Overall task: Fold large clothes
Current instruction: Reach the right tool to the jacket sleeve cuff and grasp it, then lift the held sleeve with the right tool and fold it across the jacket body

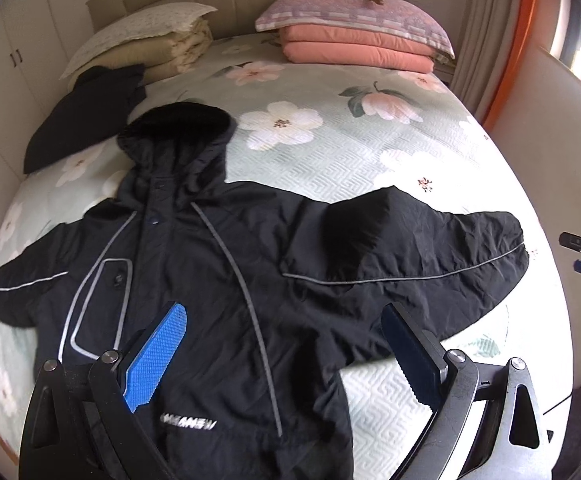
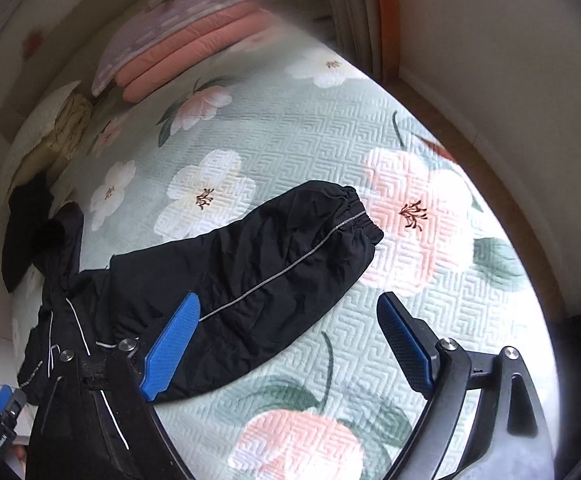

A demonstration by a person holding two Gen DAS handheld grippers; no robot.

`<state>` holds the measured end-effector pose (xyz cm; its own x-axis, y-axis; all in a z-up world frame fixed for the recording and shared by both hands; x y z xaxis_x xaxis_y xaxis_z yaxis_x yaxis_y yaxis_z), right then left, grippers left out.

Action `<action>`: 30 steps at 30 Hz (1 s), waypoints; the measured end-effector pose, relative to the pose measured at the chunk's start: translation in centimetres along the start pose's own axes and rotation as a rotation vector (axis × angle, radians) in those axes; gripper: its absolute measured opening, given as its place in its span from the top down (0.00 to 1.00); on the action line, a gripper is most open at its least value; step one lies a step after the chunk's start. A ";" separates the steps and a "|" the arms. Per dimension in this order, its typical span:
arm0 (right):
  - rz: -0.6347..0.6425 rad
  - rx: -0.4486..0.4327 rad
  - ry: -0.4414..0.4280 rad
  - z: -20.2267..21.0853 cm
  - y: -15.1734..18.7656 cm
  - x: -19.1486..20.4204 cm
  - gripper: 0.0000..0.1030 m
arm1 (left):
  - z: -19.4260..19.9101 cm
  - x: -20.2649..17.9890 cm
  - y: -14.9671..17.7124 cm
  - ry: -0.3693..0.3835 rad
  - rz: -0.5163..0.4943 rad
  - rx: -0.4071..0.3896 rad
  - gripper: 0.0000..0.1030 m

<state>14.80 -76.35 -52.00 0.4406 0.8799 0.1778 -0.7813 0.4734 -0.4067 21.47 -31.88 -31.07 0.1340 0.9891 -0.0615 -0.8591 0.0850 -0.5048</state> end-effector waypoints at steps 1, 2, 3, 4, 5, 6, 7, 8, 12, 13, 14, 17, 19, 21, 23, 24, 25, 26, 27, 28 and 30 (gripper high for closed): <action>-0.018 0.013 0.000 -1.7 0.0 -1.2 0.17 | -1.1 -0.6 0.2 -0.003 -0.011 -0.009 0.04; -0.033 0.027 -0.003 -3.5 0.0 -2.2 0.19 | -2.2 -1.1 0.3 -0.013 -0.023 -0.012 0.04; -0.046 0.037 -0.014 -5.1 0.0 -2.9 0.24 | -3.5 -1.8 0.6 -0.021 -0.038 -0.015 0.04; -0.056 0.048 -0.028 -6.4 0.1 -3.6 0.30 | -4.3 -2.2 0.7 -0.023 -0.047 -0.017 0.04; -0.068 0.060 -0.043 -7.7 0.2 -4.1 0.31 | -5.1 -2.5 0.9 -0.026 -0.055 -0.017 0.04; -0.078 0.064 -0.052 -8.7 0.1 -4.8 0.31 | -6.1 -3.1 1.2 -0.030 -0.066 -0.015 0.05; -0.087 0.066 -0.062 -9.6 0.1 -5.1 0.31 | -6.7 -3.5 1.3 -0.030 -0.073 -0.012 0.05; -0.093 0.063 -0.074 -10.1 0.1 -5.3 0.31 | -7.3 -3.9 1.5 -0.029 -0.081 -0.010 0.05; -0.172 0.069 -0.143 -12.3 0.1 -6.1 0.31 | -8.9 -5.4 2.1 -0.021 -0.104 0.006 0.05; -0.199 0.072 -0.172 -12.8 0.2 -6.2 0.32 | -9.2 -5.9 2.2 -0.016 -0.111 0.009 0.05; -0.217 0.068 -0.189 -13.2 0.1 -6.3 0.32 | -9.4 -6.3 2.2 -0.013 -0.118 0.010 0.05; -0.227 0.050 -0.202 -13.3 -0.3 -6.4 0.41 | -10.2 -7.8 2.2 -0.003 -0.147 0.012 0.05; -0.220 0.048 -0.195 -13.1 -0.2 -6.5 0.66 | -10.8 -8.8 2.2 0.004 -0.162 0.014 0.05; -0.198 0.036 -0.171 -12.2 0.1 -6.3 0.77 | -11.5 -10.0 1.9 0.016 -0.180 0.013 0.05; -0.142 0.008 -0.091 -9.9 0.6 -5.9 0.81 | -12.2 -11.2 1.6 0.031 -0.201 0.009 0.05; -0.123 -0.018 -0.056 -8.4 1.0 -5.7 0.83 | -12.5 -12.0 1.3 0.044 -0.216 0.004 0.05; -0.111 -0.042 -0.033 -6.7 1.6 -5.5 0.84 | -12.8 -12.9 1.2 0.058 -0.233 0.005 0.05; -0.101 -0.067 -0.010 -5.0 2.1 -5.3 0.84 | -13.2 -13.8 1.1 0.072 -0.254 0.012 0.05; -0.093 -0.092 0.010 -3.5 2.7 -5.4 0.84 | -13.6 -14.7 1.1 0.093 -0.270 0.018 0.05; -0.092 -0.111 0.026 -2.2 3.4 -5.5 0.84 | -13.9 -15.4 1.2 0.123 -0.282 0.033 0.05; -0.105 -0.112 0.036 -1.1 4.8 -5.8 0.84 | -15.2 -16.9 1.7 0.193 -0.294 0.093 0.05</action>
Point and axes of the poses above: each gripper's, at about its wrist camera, not at the fingertips, and z roughly against the way its jaws point, x to its left, y to its underside, the point moved 8 cm from there along -z, roughly the way its jaws point, and after that the axes turned 11 degrees about z, right-handed, at the moved point
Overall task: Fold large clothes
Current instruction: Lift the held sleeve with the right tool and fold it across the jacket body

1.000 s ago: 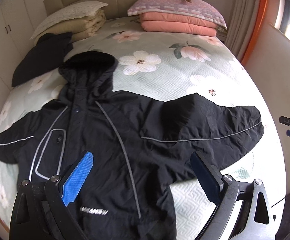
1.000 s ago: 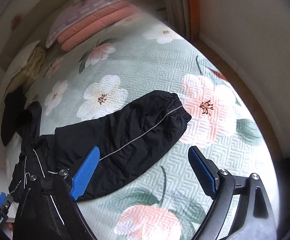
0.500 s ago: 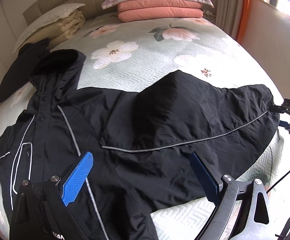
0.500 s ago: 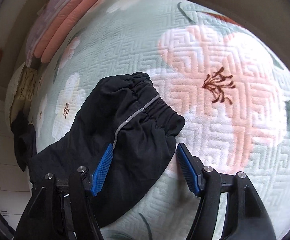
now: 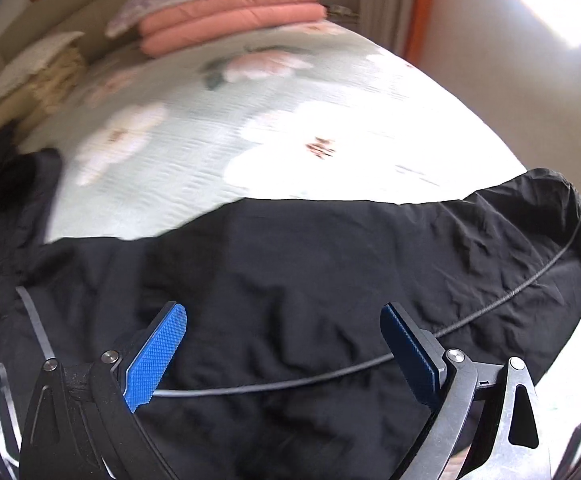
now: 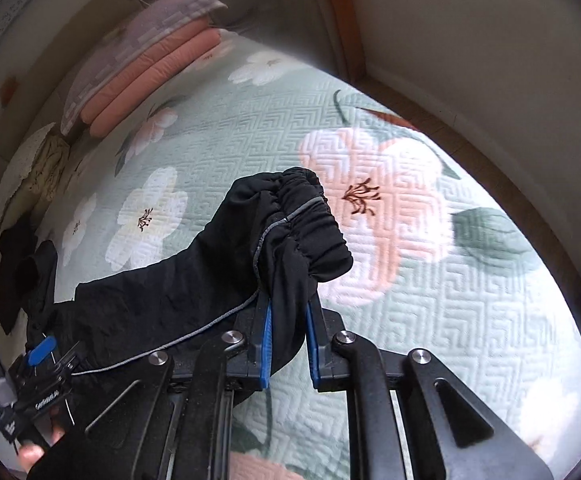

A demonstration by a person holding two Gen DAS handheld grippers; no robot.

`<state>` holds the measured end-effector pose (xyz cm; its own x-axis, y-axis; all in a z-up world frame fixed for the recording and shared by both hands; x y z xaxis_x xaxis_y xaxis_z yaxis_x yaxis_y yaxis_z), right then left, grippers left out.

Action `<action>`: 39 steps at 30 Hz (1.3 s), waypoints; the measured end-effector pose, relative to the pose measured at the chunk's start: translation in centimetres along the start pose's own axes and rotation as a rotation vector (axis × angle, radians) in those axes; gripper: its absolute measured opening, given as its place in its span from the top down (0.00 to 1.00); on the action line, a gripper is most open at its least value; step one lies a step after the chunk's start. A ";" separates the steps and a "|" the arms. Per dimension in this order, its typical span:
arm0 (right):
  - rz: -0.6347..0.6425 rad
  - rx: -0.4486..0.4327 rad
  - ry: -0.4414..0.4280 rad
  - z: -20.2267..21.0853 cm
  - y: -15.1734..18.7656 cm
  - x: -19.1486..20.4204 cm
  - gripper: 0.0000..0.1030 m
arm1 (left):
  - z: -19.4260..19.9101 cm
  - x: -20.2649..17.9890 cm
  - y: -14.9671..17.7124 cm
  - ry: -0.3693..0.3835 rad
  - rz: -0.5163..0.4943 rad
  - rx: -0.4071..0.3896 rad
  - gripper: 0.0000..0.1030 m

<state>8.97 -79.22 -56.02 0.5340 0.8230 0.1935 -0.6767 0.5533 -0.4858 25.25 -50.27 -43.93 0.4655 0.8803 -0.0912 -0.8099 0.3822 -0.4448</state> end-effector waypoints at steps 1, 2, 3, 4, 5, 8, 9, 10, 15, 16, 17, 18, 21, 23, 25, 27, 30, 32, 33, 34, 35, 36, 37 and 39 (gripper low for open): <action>-0.001 0.013 0.008 -0.1 0.6 -0.3 0.84 | -1.2 -0.7 0.2 0.044 -0.004 0.047 0.05; 0.007 0.034 0.020 -0.7 1.3 -0.6 0.84 | -2.2 -1.0 0.5 0.064 -0.002 0.080 0.05; 0.007 0.060 0.040 -1.7 1.8 -1.2 0.84 | -3.4 -1.2 0.9 0.072 -0.001 0.125 0.05; 0.000 0.090 0.051 -2.8 2.6 -1.8 0.84 | -4.8 -1.1 1.5 0.077 0.002 0.173 0.05; -0.006 0.116 0.062 -3.9 3.2 -2.4 0.84 | -6.1 -1.0 2.1 0.073 0.001 0.204 0.05; -0.030 0.141 0.055 -5.7 4.3 -3.3 0.83 | -6.9 -1.1 2.3 0.052 -0.037 0.170 0.02; -0.037 0.141 0.050 -5.7 4.5 -3.5 0.83 | -7.0 -1.4 2.4 0.043 -0.040 0.173 0.01; -0.041 0.142 0.049 -5.7 4.4 -3.5 0.83 | -7.0 -1.4 2.3 0.040 -0.036 0.172 0.01; -0.018 0.155 0.062 -5.5 4.2 -2.8 0.83 | -4.9 -1.3 2.6 0.047 -0.026 0.149 0.05; -0.012 0.155 0.064 -5.4 4.1 -2.8 0.83 | -4.1 -1.0 2.9 0.051 -0.020 0.136 0.05; -0.005 0.154 0.069 -5.3 4.1 -2.7 0.83 | -3.3 -0.5 3.2 0.049 -0.012 0.120 0.05; 0.004 0.153 0.076 -5.2 3.9 -2.6 0.83 | -2.4 0.4 3.6 0.044 0.003 0.109 0.05; 0.054 0.129 0.135 -4.1 3.5 -1.3 0.83 | 0.1 4.7 4.9 0.049 0.085 0.091 0.05; 0.109 0.097 0.173 -2.7 3.0 0.2 0.83 | 1.1 8.0 5.9 0.073 0.155 0.098 0.05; 0.152 0.078 0.190 -1.7 2.6 1.9 0.83 | 1.3 9.6 7.4 0.134 0.188 0.123 0.05; 0.178 0.075 0.193 -1.3 2.5 3.6 0.83 | 0.0 9.4 9.1 0.225 0.172 0.197 0.05; 0.218 0.066 0.180 -0.9 2.0 6.8 0.83 | -0.3 9.0 9.6 0.201 0.047 0.175 0.05; 0.254 0.045 0.156 -0.1 1.5 9.6 0.83 | 0.5 8.8 9.6 0.177 -0.001 0.171 0.14; 0.274 0.031 0.141 0.4 1.2 11.3 0.83 | 1.7 9.1 9.5 0.204 0.007 0.159 0.18; 0.292 0.019 0.126 0.8 1.0 13.0 0.83 | 3.1 9.5 9.6 0.229 0.027 0.150 0.18; 0.310 0.007 0.111 1.1 0.8 14.7 0.83 | 4.3 10.4 9.6 0.239 0.053 0.134 0.18; 0.328 -0.003 0.095 1.3 0.6 16.5 0.83 | 5.2 11.7 9.7 0.238 0.076 0.119 0.18; 0.349 -0.011 0.076 1.6 0.5 18.4 0.83 | 5.8 12.9 9.5 0.228 0.095 0.111 0.18; 0.396 -0.026 0.039 1.9 0.5 22.3 0.83 | 7.0 15.5 9.6 0.204 0.127 0.091 0.18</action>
Point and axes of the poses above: each gripper's, at about its wrist camera, not at the fingertips, and z roughly against the way its jaws point, x to its left, y to its underside, the point moved 8 cm from there along -z, roughly the way its jaws point, and after that the axes turned 11 degrees about z, right-handed, at the moved point
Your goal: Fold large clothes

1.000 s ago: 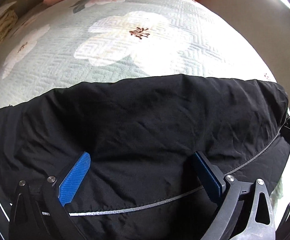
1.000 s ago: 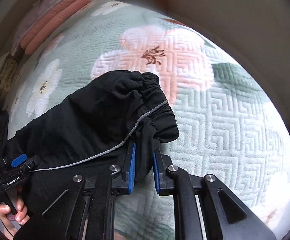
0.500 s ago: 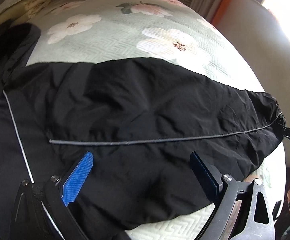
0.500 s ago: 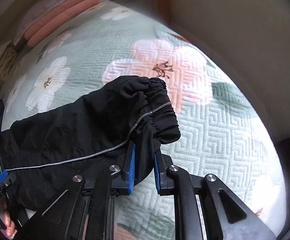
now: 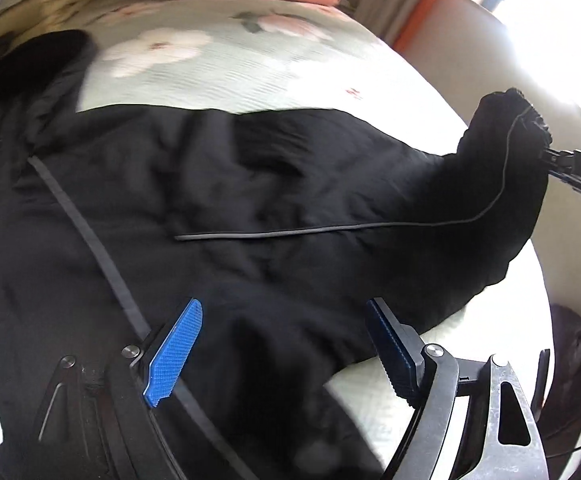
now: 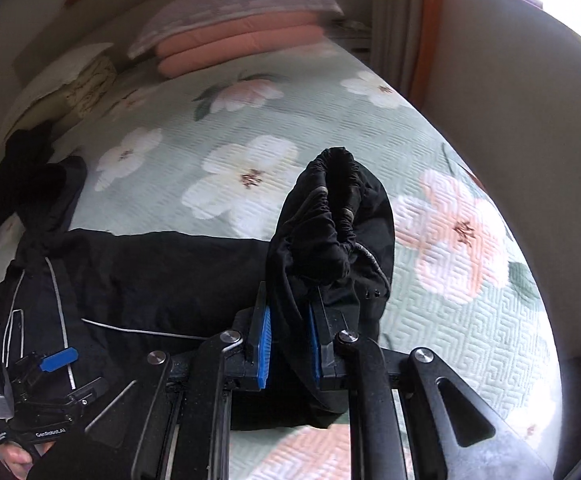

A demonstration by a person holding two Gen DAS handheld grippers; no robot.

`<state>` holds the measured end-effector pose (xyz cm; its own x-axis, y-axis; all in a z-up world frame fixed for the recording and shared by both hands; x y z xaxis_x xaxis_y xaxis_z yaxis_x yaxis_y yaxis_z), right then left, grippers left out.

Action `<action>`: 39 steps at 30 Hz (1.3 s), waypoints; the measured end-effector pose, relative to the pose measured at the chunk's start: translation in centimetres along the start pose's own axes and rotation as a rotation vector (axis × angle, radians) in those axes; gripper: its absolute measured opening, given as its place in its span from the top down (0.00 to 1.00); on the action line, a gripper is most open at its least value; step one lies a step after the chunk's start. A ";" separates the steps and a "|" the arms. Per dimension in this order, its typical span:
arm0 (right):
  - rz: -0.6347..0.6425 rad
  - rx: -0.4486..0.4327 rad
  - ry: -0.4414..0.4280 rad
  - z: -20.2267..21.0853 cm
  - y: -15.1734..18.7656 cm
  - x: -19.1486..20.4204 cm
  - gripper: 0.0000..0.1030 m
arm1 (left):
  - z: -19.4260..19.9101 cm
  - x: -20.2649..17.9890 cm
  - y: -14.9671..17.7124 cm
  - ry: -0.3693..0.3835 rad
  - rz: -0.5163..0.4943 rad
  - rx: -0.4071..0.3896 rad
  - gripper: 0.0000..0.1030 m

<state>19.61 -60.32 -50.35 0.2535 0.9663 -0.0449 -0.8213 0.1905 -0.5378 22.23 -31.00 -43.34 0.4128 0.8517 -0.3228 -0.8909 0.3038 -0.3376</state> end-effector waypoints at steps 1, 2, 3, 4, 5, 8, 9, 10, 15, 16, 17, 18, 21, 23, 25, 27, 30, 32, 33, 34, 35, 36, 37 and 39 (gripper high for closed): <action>0.024 -0.007 -0.015 0.1 -0.6 1.8 0.83 | 1.0 1.3 -0.1 0.002 0.018 -0.015 0.18; 0.048 -0.011 -0.029 0.1 -1.1 3.6 0.83 | 1.9 2.6 -0.2 -0.003 0.029 -0.022 0.18; 0.070 -0.014 -0.046 0.0 -1.4 5.4 0.83 | 2.7 3.9 -0.2 -0.016 0.039 -0.034 0.18; 0.090 -0.013 -0.065 -0.2 -1.8 7.3 0.83 | 3.3 5.0 -0.3 -0.026 0.046 -0.045 0.18; 0.109 -0.013 -0.083 -0.5 -2.0 9.0 0.83 | 4.2 6.4 -0.3 -0.040 0.056 -0.056 0.18; 0.160 -0.015 -0.152 -0.8 -2.4 14.6 0.83 | 6.9 9.9 -0.2 -0.079 0.100 -0.105 0.18; 0.176 -0.018 -0.182 -0.8 -2.6 16.7 0.83 | 8.1 11.5 -0.1 -0.092 0.127 -0.126 0.18; 0.191 -0.018 -0.211 -0.9 -2.6 18.6 0.83 | 9.5 12.9 0.1 -0.104 0.153 -0.144 0.18; 0.308 -0.004 -0.345 -1.2 -2.1 29.7 0.83 | 16.2 21.5 1.5 -0.197 0.303 -0.245 0.18; 0.324 0.000 -0.371 -1.4 -1.9 31.7 0.83 | 17.0 22.7 1.7 -0.215 0.321 -0.255 0.18; 0.338 0.008 -0.401 -1.6 -1.7 33.7 0.83 | 17.8 23.8 2.0 -0.233 0.332 -0.263 0.18; 0.350 0.016 -0.421 -1.8 -1.5 35.6 0.83 | 18.7 25.2 2.3 -0.260 0.346 -0.274 0.18; 0.383 0.054 -0.469 -2.8 -0.5 40.9 0.83 | 19.8 27.8 3.2 -0.293 0.386 -0.291 0.18; 0.404 0.100 -0.504 -4.0 0.8 44.0 0.80 | 20.4 29.6 4.0 -0.308 0.416 -0.301 0.18; 0.417 0.151 -0.523 -5.5 2.4 46.5 0.76 | 20.3 30.4 4.5 -0.314 0.449 -0.303 0.18; 0.435 0.208 -0.515 -7.3 4.2 48.2 0.75 | 19.5 31.4 4.8 -0.310 0.471 -0.290 0.18; 0.474 0.281 -0.484 -9.4 6.5 49.6 0.69 | 18.6 32.3 5.2 -0.318 0.474 -0.267 0.18; 0.463 0.308 -0.525 -9.6 7.5 50.0 0.58 | 18.0 32.5 5.3 -0.308 0.474 -0.252 0.18; 0.463 0.302 -0.537 -9.3 7.5 49.9 0.54 | 17.9 32.5 5.4 -0.307 0.474 -0.246 0.18; 0.467 0.307 -0.550 -8.9 7.6 49.9 0.50 | 17.9 32.6 5.5 -0.307 0.475 -0.242 0.18; 0.469 0.318 -0.566 -8.4 7.7 49.8 0.50 | 17.8 32.6 5.5 -0.304 0.477 -0.240 0.18; 0.475 0.327 -0.589 -7.5 7.9 49.5 0.49 | 17.8 32.6 5.4 -0.296 0.480 -0.241 0.18; 0.479 0.324 -0.608 -6.6 7.9 49.2 0.49 | 17.9 32.6 5.2 -0.290 0.482 -0.243 0.18; 0.503 0.314 -0.628 -4.4 8.0 48.6 0.49 | 18.0 32.4 4.8 -0.262 0.482 -0.251 0.18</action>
Point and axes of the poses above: each gripper's, at about its wrist camera, not at the fingertips, and z roughly against the way its jaws point, x to its left, y to its underside, the point moved 8 cm from there along -z, roughly the way its jaws point, and after that the axes turned 11 degrees about z, right-handed, at the moved point
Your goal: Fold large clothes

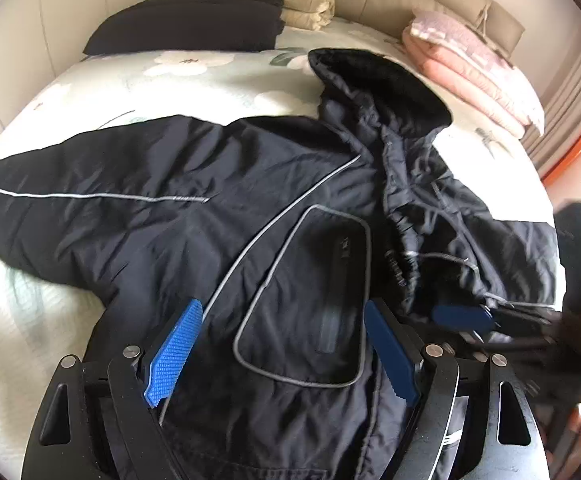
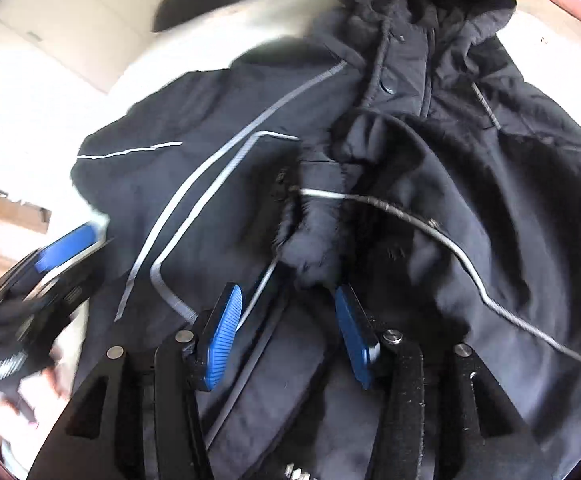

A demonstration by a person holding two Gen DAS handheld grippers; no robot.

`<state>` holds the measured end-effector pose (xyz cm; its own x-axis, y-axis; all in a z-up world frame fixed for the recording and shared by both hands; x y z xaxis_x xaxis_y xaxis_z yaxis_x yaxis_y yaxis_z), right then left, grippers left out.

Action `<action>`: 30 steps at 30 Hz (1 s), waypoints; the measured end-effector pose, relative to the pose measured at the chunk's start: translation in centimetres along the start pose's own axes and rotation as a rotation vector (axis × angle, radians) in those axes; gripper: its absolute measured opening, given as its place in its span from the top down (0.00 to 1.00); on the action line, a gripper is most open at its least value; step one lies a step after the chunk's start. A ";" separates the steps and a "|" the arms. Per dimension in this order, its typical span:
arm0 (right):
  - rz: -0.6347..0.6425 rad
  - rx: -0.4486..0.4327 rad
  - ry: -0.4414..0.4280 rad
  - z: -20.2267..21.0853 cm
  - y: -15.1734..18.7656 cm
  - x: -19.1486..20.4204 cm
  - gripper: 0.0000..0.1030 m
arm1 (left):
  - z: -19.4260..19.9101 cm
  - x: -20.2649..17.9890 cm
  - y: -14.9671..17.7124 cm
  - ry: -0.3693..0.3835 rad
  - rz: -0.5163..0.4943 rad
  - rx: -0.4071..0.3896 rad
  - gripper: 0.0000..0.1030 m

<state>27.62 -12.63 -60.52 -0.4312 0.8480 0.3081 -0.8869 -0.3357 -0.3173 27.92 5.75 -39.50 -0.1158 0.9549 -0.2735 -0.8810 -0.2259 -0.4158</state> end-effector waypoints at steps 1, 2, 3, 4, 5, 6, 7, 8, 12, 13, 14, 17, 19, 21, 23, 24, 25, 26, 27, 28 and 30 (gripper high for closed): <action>0.016 -0.010 -0.003 1.2 0.4 0.4 0.49 | 0.0 -0.4 -0.2 0.019 0.001 0.003 0.18; 0.034 -0.032 0.007 2.7 0.8 0.8 0.49 | 0.0 -0.8 -0.3 0.032 -0.002 0.008 0.18; 0.048 -0.056 0.035 4.2 1.2 0.6 0.49 | 0.0 -1.6 -0.5 0.054 -0.012 0.016 0.18; 0.058 -0.075 0.089 5.7 1.6 0.0 0.49 | -0.2 -2.4 -0.5 0.077 -0.022 0.025 0.18; 0.057 -0.082 0.149 6.9 2.1 -1.1 0.49 | -0.5 -3.5 -0.5 0.101 -0.035 0.038 0.18; 0.043 -0.085 0.194 8.2 2.7 -2.4 0.49 | -1.0 -4.9 -0.4 0.136 -0.053 0.060 0.18; 0.021 -0.092 0.240 9.2 3.4 -3.8 0.49 | -1.5 -6.0 -0.2 0.168 -0.068 0.080 0.18; -0.001 -0.097 0.288 10.2 4.1 -5.3 0.49 | -2.0 -7.0 -0.1 0.192 -0.079 0.093 0.18; -0.068 -0.154 0.469 14.4 6.8 -11.0 0.50 | -5.8 -10.1 0.2 0.250 -0.069 0.168 0.18; -0.086 -0.163 0.488 15.0 7.3 -12.0 0.50 | -6.7 -10.3 0.3 0.254 -0.057 0.183 0.18; -0.114 -0.172 0.496 15.3 7.8 -13.1 0.50 | -7.7 -10.4 0.4 0.254 -0.046 0.201 0.18; -0.178 -0.156 0.499 15.5 8.7 -16.7 0.54 | -9.9 -10.6 0.7 0.251 -0.047 0.233 0.41; -0.199 -0.122 0.483 13.7 9.4 -18.0 0.63 | -11.4 -10.9 1.2 0.263 -0.036 0.290 0.57; -0.238 -0.082 0.446 11.8 10.3 -19.2 0.69 | -11.9 -11.1 1.4 0.261 -0.037 0.292 0.58; -0.266 -0.063 0.427 10.6 10.9 -19.9 0.69 | -11.9 -11.4 1.4 0.256 -0.055 0.285 0.65; -0.270 -0.054 0.431 10.3 11.0 -20.2 0.69 | -11.9 -11.5 1.5 0.247 -0.069 0.285 0.71; -0.275 -0.049 0.432 10.0 11.1 -20.4 0.69 | -12.1 -11.5 1.5 0.237 -0.079 0.290 0.71; -0.281 -0.049 0.433 10.0 11.2 -20.4 0.69 | -12.1 -11.5 1.5 0.231 -0.088 0.292 0.75; -0.284 -0.048 0.434 10.1 11.1 -20.4 0.69 | -12.1 -11.5 1.5 0.228 -0.100 0.285 0.77; -0.286 -0.045 0.435 9.9 11.0 -20.2 0.69 | -11.9 -11.6 1.4 0.230 -0.107 0.278 0.79; -0.292 -0.041 0.431 10.6 10.9 -19.8 0.69 | -11.0 -11.7 0.9 0.249 -0.111 0.254 0.82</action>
<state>24.72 -37.47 -60.58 -0.0516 0.9987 -0.0056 -0.9491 -0.0508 -0.3108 33.51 -7.76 -46.22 0.0745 0.8874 -0.4549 -0.9712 -0.0389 -0.2350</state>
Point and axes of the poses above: each gripper's, at about its wrist camera, not at the fingertips, and z roughly against the way its jaws point, x to its left, y to its underside, the point moved 8 cm from there along -z, roughly the way its jaws point, and after that the axes turned 11 degrees about z, right-handed, at the moved point
